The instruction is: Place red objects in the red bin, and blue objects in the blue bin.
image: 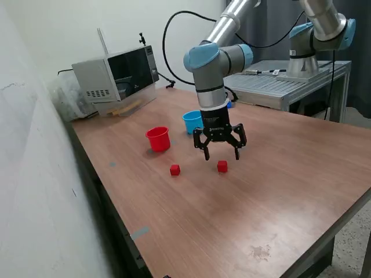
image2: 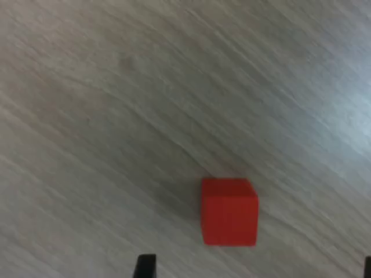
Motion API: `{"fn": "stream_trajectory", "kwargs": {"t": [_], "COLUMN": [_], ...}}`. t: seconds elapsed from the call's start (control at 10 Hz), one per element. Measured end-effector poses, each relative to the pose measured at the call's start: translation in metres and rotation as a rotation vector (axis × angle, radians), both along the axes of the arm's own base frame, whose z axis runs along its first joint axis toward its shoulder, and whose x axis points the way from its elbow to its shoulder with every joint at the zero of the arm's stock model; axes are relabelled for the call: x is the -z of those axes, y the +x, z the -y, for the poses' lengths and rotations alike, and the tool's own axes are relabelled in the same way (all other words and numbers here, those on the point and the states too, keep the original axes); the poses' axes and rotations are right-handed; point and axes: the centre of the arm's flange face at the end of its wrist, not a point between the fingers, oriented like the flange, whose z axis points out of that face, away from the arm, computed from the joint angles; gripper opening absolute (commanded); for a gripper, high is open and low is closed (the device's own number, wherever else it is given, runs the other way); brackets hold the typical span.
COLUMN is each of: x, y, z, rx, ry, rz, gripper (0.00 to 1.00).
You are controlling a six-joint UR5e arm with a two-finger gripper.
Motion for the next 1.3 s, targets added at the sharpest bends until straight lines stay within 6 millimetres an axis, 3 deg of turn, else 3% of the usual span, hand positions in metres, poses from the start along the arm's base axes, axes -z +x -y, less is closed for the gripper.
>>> {"fn": "stream_trajectory", "kwargs": {"t": [0.3,0.7,1.3], "x": [0.007,0.015,0.017], "y": [-0.002,-0.003,0.002], "z": [-0.006,-0.028,-0.018], "rx": [0.005,0.026,0.011], "ry": [0.0,0.002,0.008], "rz": [0.001,0.004,0.005], "gripper": [1.0,1.0,1.0]}}
